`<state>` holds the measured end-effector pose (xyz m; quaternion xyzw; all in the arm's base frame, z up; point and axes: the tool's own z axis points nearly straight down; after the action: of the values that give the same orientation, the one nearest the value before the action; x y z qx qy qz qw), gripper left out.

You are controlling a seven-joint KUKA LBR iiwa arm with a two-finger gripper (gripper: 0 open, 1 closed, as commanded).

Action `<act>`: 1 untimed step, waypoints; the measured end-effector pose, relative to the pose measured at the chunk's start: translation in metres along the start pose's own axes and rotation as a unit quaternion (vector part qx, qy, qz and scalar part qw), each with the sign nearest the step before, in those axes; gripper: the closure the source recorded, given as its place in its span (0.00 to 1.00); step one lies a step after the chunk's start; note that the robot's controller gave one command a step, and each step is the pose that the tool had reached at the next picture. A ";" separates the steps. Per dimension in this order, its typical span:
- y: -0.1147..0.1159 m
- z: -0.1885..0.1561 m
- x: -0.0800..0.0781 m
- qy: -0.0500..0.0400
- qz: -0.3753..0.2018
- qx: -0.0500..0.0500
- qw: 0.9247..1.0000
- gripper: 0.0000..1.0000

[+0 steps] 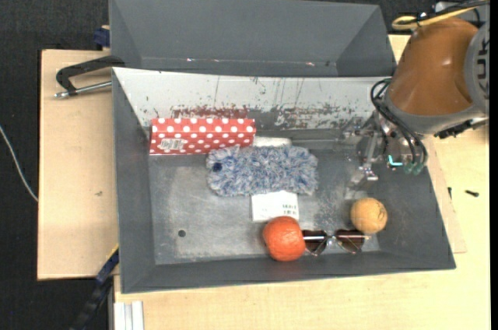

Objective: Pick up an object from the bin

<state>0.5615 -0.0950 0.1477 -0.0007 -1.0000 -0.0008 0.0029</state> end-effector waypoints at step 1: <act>0.000 -0.004 -0.002 -0.004 -0.001 0.001 1.000 0.00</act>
Offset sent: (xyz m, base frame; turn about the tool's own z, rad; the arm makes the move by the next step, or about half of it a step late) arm -0.0583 -0.0161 -0.0777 -0.0787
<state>0.5636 -0.0948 0.1520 -0.0001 -1.0000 -0.0002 -0.0012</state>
